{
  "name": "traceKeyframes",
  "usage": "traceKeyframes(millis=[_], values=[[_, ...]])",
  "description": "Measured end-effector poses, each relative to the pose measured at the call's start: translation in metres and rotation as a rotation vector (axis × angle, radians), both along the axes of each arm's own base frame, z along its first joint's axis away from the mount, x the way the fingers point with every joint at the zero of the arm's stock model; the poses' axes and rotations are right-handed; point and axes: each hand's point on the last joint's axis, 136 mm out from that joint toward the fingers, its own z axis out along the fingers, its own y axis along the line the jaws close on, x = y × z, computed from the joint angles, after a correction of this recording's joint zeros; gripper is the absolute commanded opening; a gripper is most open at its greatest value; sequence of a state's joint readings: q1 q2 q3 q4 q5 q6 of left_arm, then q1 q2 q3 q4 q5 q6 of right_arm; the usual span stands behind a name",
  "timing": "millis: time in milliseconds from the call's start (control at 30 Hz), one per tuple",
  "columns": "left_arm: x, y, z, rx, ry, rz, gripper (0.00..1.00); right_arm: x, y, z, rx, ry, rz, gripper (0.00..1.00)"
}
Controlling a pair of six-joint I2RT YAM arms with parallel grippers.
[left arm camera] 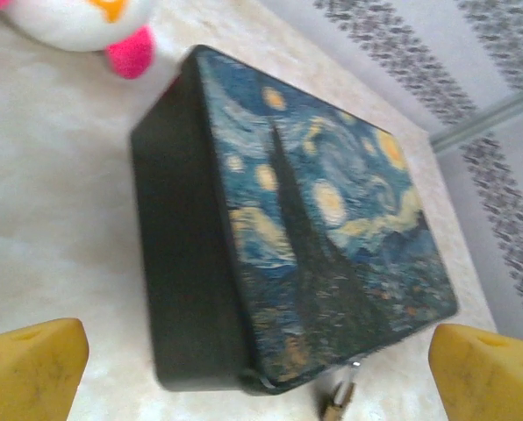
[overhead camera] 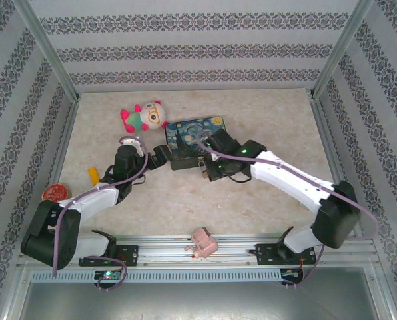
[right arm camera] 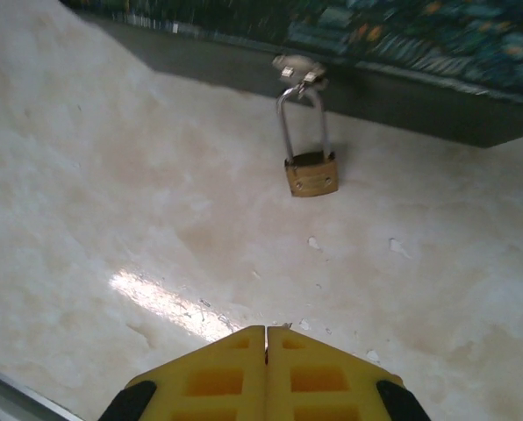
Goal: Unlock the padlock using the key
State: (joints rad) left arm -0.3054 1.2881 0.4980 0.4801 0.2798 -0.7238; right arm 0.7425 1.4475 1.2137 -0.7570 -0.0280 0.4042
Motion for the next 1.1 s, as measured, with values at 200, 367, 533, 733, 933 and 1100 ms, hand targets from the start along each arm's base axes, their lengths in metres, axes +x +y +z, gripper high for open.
traceKeyframes(millis=[200, 367, 533, 733, 933, 1100], values=[[-0.004, -0.021, 0.024, 0.005, -0.128, -0.14, 0.92, 0.008, -0.019, 0.045, 0.164, -0.047, -0.077, 0.0], [-0.033, -0.063, 0.059, 0.124, -0.341, -0.313, 0.87, 0.012, -0.028, 0.071, 0.292, -0.05, -0.129, 0.0], [-0.077, -0.115, 0.1, 0.222, -0.644, -0.497, 0.81, 0.018, -0.029, 0.089, 0.427, -0.03, -0.174, 0.0], [-0.092, -0.151, 0.089, 0.307, -0.761, -0.598, 0.74, 0.021, -0.023, 0.097, 0.526, 0.009, -0.193, 0.0], [-0.081, -0.168, 0.063, 0.361, -0.756, -0.627, 0.65, 0.021, -0.014, 0.107, 0.598, 0.028, -0.185, 0.0], [-0.074, -0.177, 0.077, 0.354, -0.81, -0.621, 0.61, 0.02, -0.01, 0.105, 0.634, 0.053, -0.19, 0.0]])
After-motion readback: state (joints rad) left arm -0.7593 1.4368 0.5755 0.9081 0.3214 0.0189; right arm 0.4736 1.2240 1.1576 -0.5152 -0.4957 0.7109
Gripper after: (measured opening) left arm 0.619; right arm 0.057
